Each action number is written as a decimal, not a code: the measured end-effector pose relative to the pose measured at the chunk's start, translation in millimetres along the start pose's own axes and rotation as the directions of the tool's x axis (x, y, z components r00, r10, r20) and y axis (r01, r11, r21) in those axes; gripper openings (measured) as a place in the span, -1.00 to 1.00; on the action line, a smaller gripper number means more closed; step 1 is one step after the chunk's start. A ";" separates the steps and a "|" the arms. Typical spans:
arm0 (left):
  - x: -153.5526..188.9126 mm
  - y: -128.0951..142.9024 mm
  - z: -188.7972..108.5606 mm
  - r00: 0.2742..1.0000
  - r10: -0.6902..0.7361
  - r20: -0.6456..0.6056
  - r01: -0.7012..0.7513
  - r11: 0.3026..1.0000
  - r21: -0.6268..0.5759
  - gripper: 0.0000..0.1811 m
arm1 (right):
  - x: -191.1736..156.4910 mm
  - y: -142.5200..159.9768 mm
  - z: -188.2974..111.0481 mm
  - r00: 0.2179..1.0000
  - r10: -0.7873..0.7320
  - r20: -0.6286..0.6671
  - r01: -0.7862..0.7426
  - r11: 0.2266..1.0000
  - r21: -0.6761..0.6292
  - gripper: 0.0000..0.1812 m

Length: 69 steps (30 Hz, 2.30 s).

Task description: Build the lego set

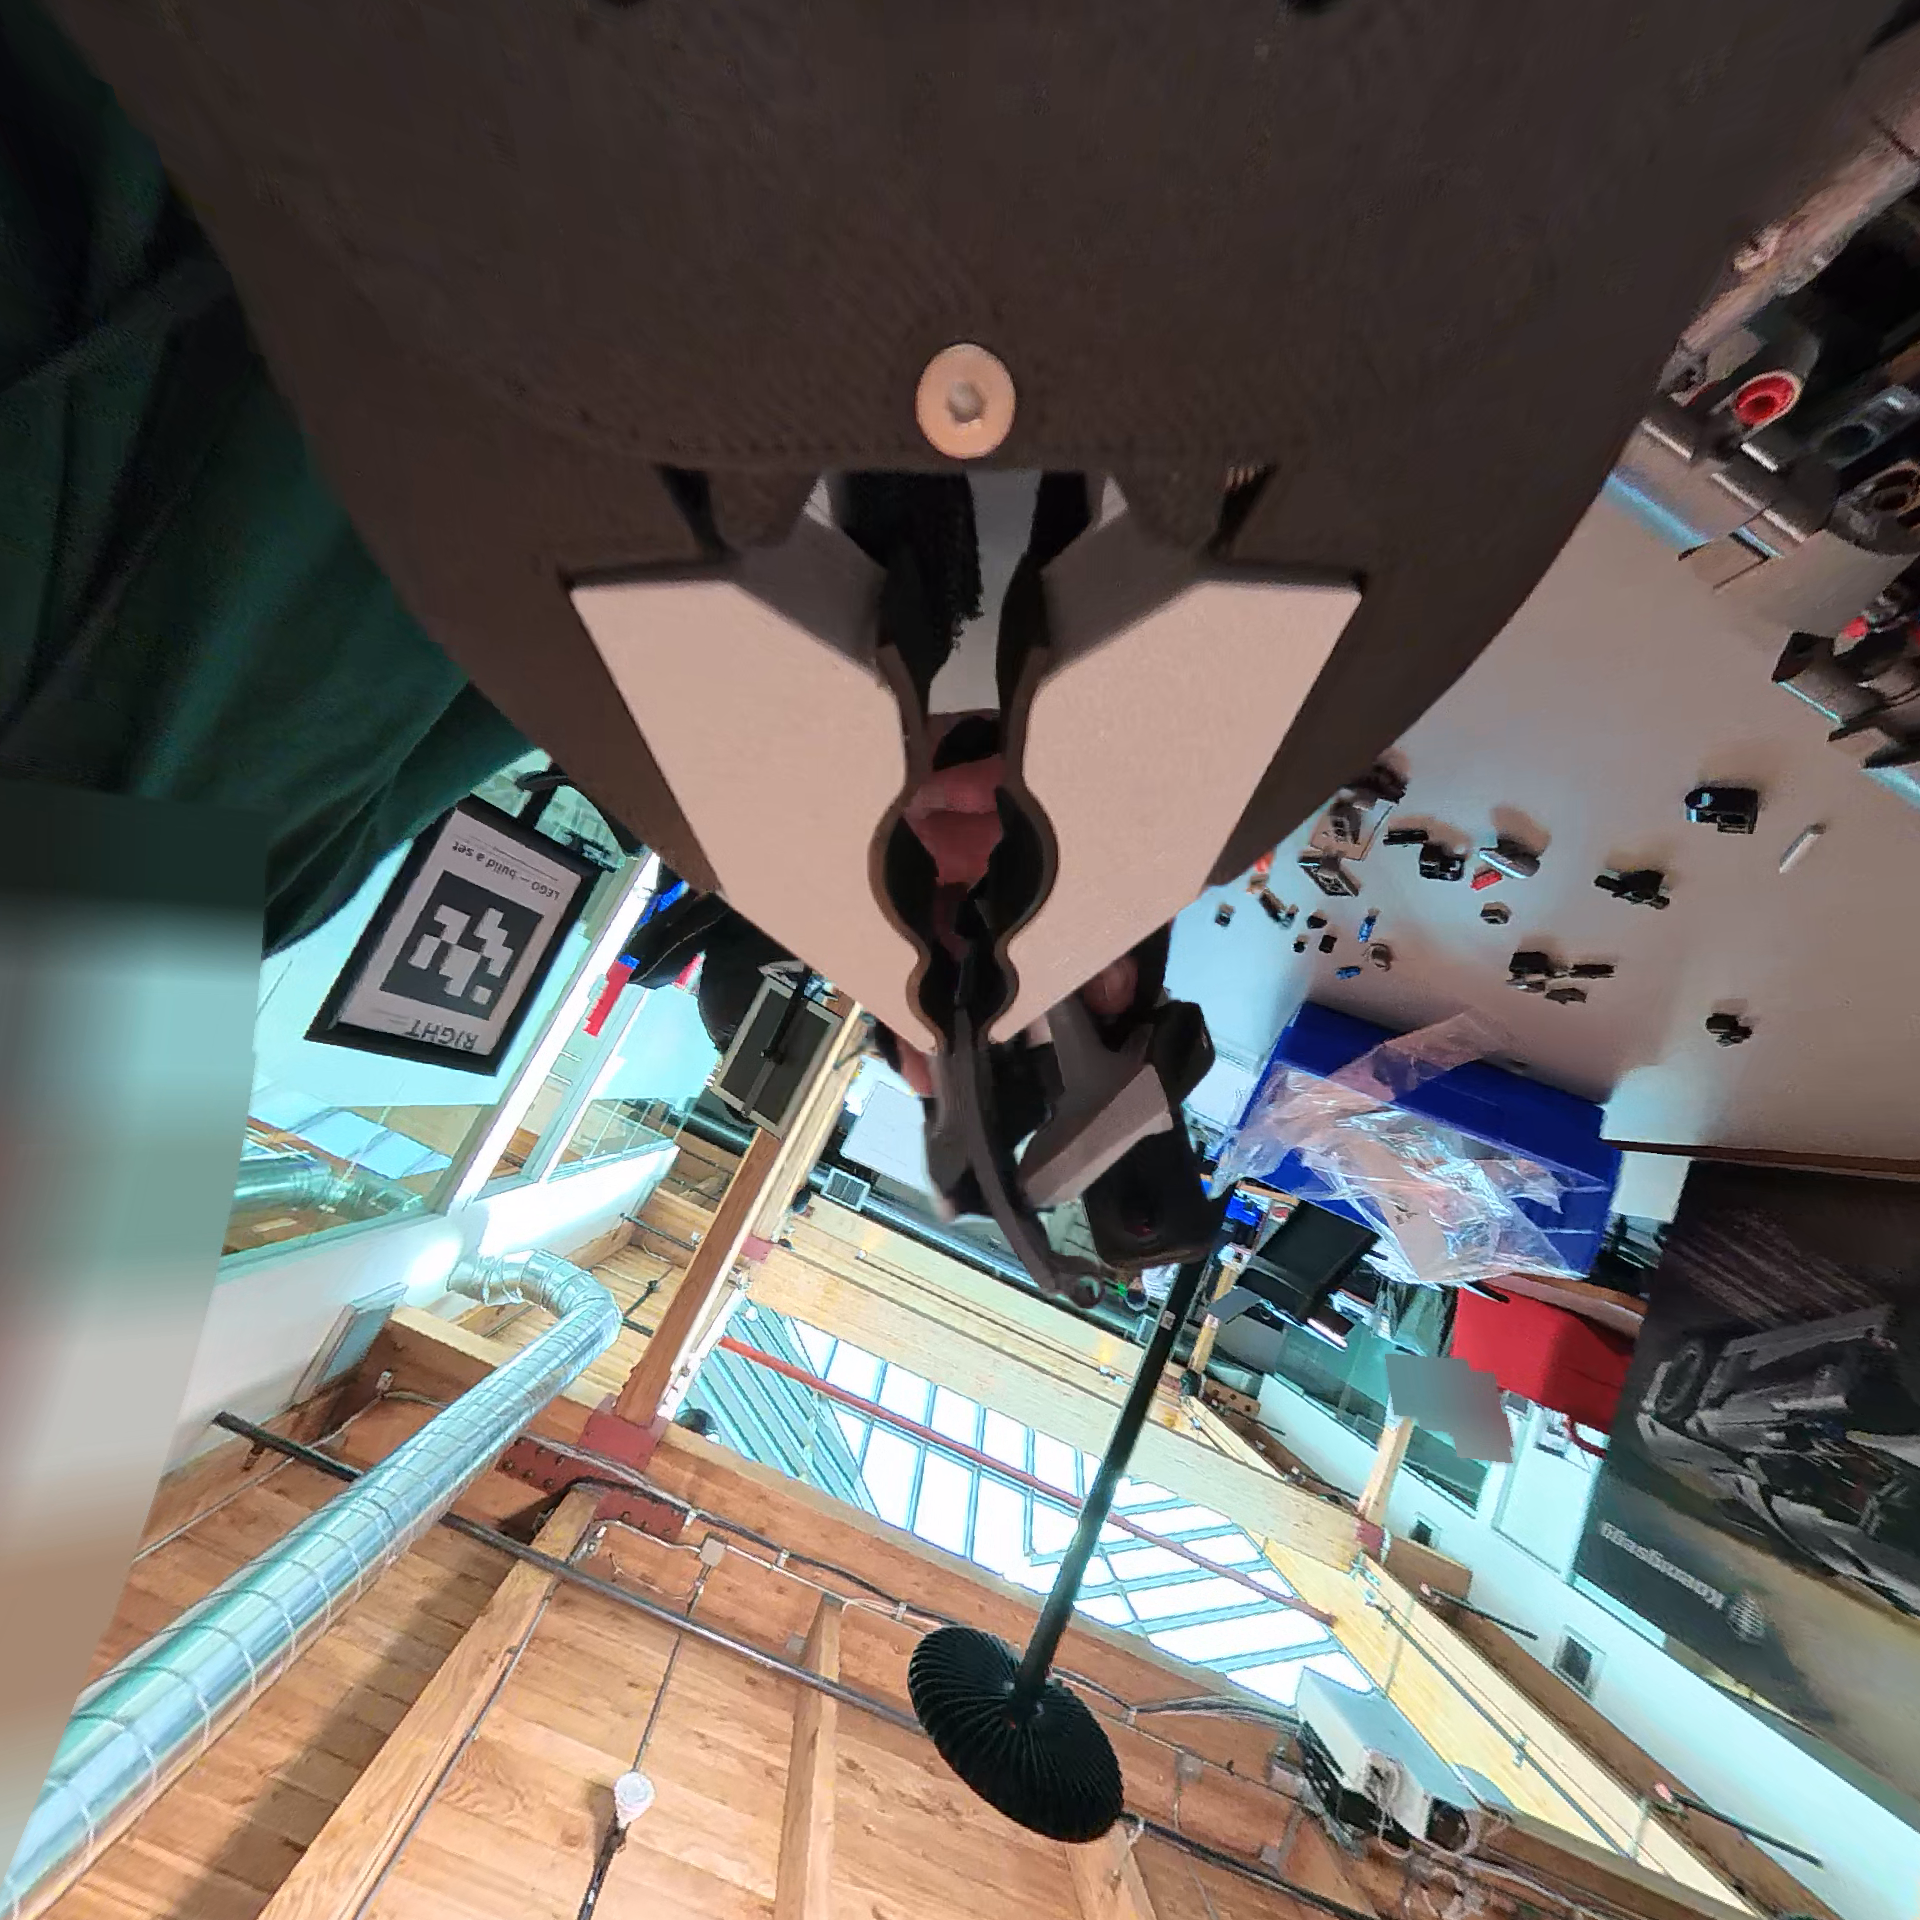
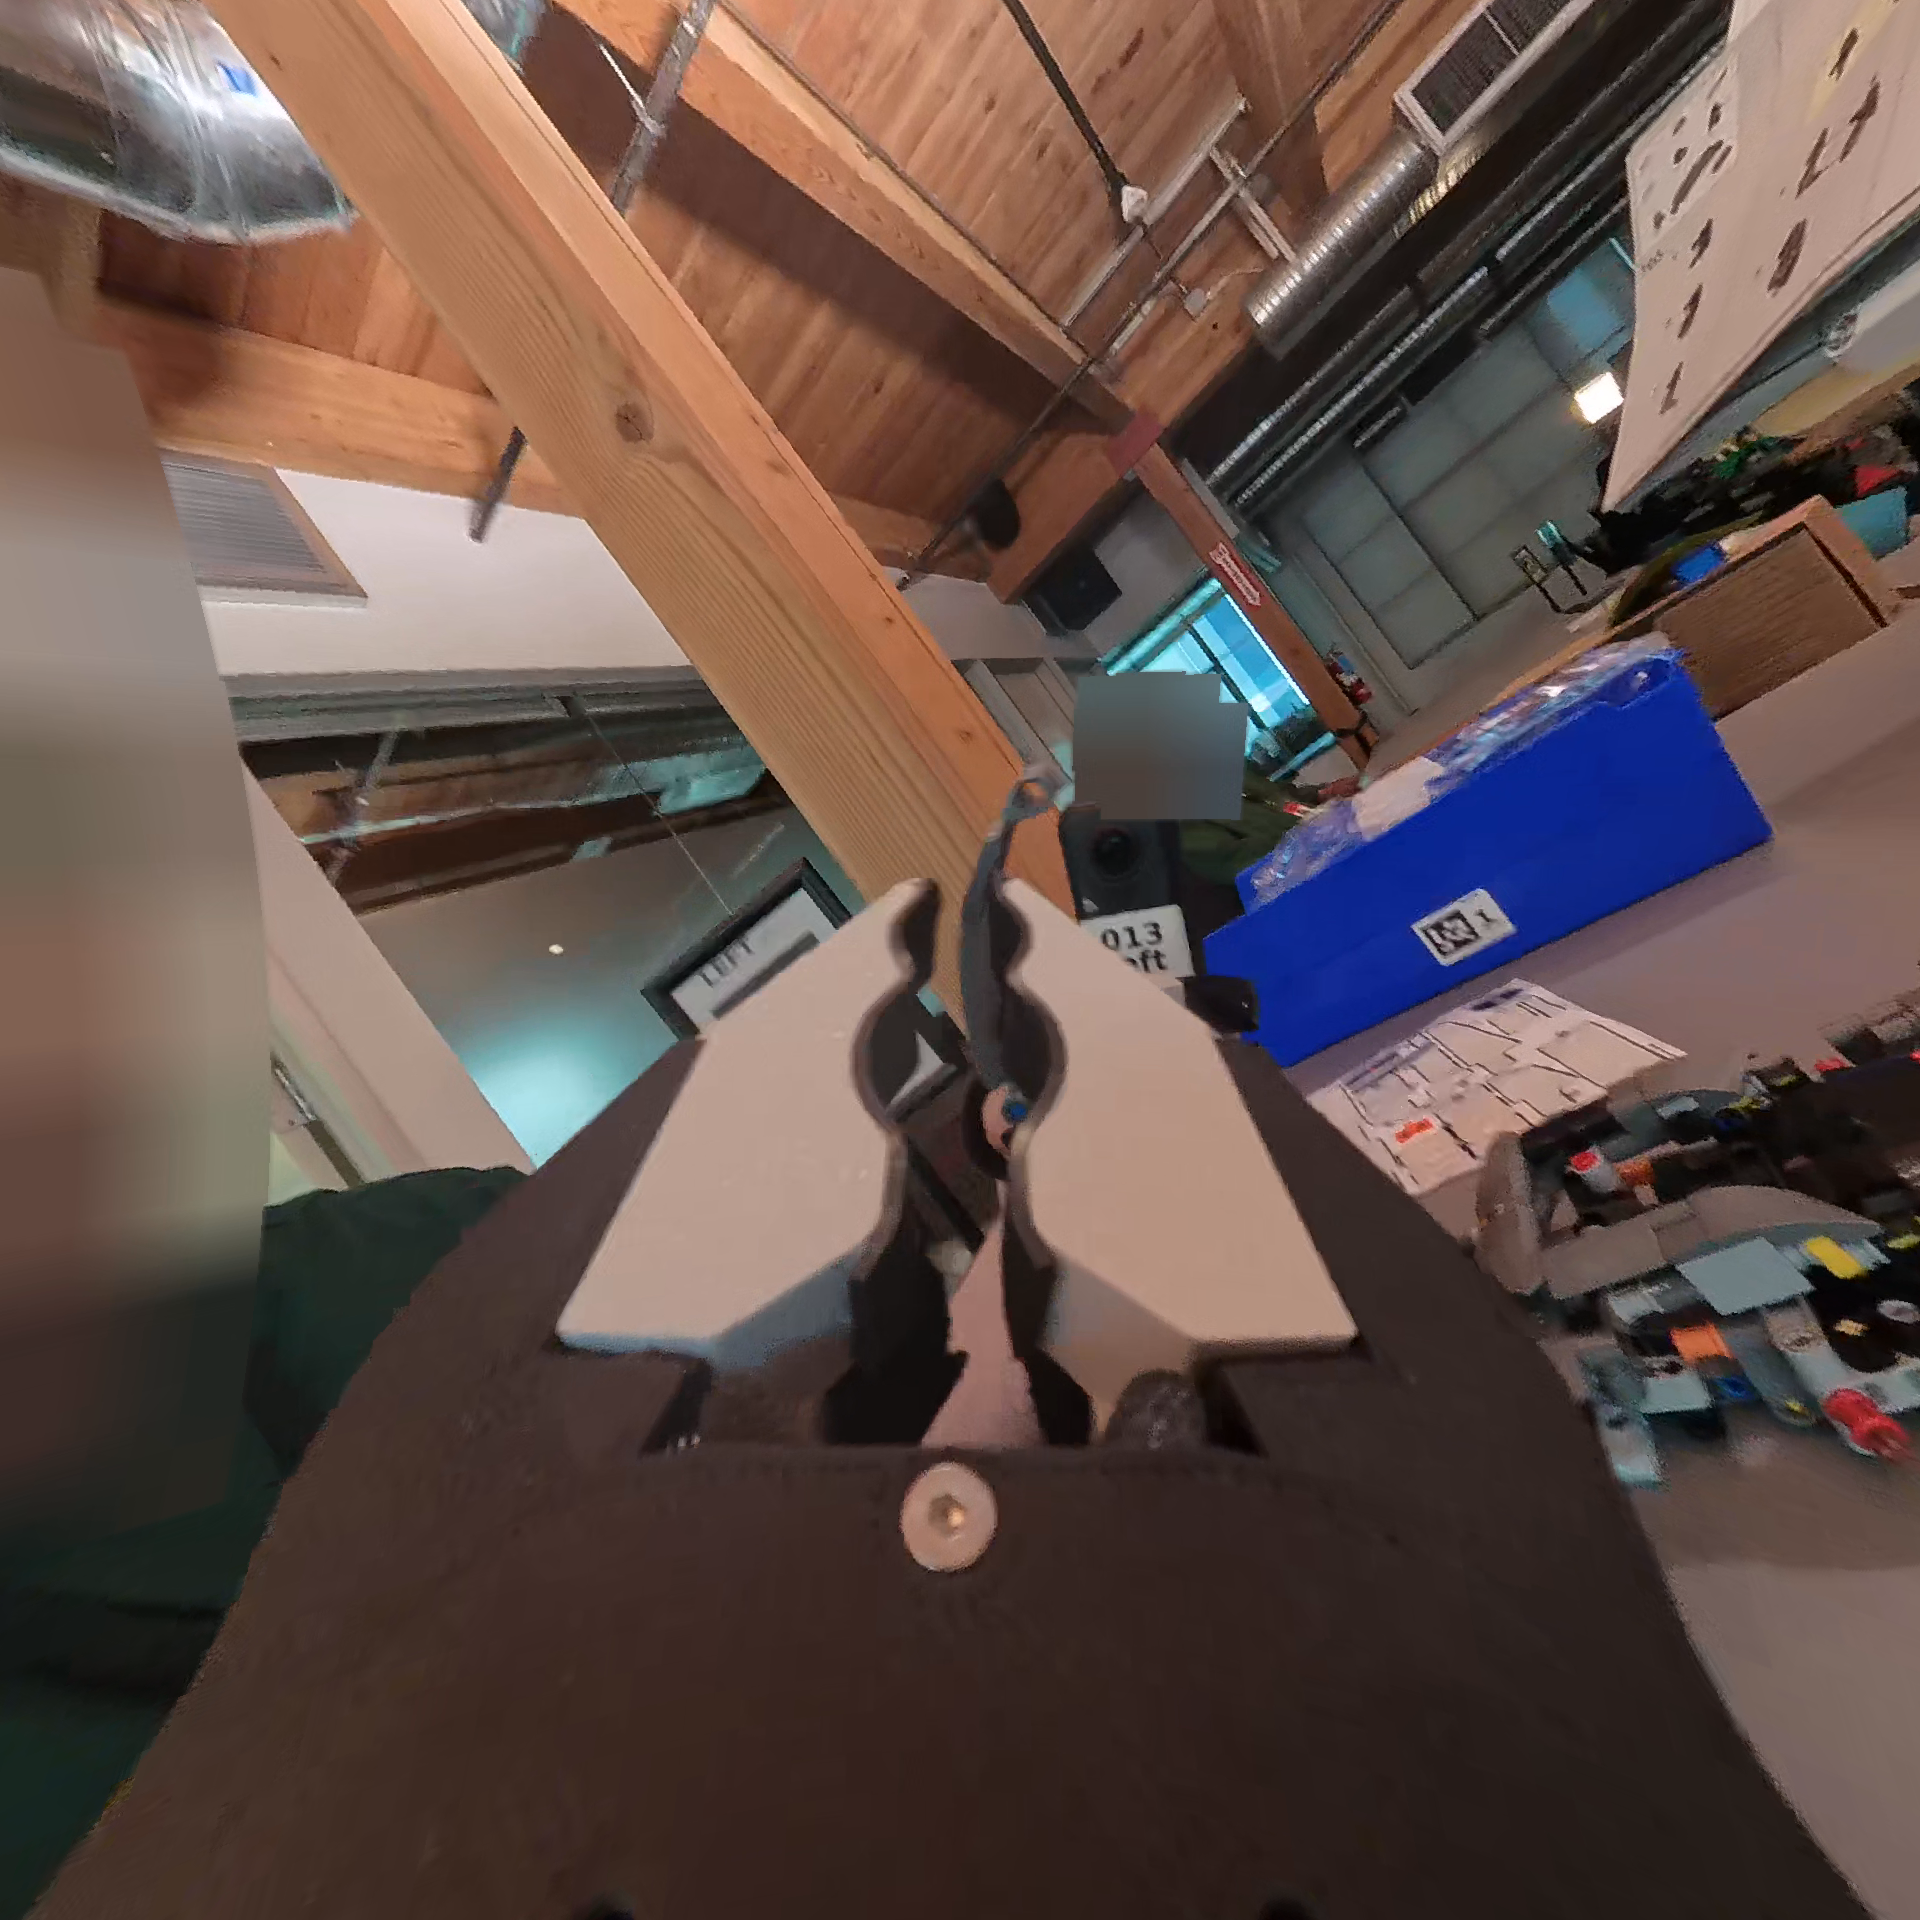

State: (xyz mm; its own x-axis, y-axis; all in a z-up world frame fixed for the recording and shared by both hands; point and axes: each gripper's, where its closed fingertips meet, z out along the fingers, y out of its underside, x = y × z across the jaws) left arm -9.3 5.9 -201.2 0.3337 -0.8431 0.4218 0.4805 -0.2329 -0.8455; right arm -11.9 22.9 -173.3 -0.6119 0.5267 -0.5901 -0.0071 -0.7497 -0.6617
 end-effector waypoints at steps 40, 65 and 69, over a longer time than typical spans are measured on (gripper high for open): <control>-5.2 -16.9 10.3 0.981 0.130 0.146 -0.140 0.988 0.058 -1.00 | 9.3 27.0 -3.0 0.965 -0.213 -0.153 0.172 0.954 -0.247 -0.99; -1.4 -2.9 5.2 0.981 0.141 0.132 -0.139 0.990 -0.025 -0.95 | 10.7 57.5 -4.4 0.956 -0.256 -0.143 0.182 0.900 -0.397 -1.00; 1.3 -1.9 3.3 0.981 0.152 0.124 -0.150 0.988 -0.024 -0.98 | 11.3 60.0 -4.6 0.951 -0.275 -0.145 0.192 0.886 -0.421 -0.99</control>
State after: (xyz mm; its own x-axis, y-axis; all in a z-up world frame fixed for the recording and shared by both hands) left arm -7.0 6.9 -197.9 0.5009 -0.8016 0.3262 0.4057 -0.1154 -0.9067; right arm -15.6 -14.3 -221.7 -0.4649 0.7647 -0.4461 0.2095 -0.3946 -0.8947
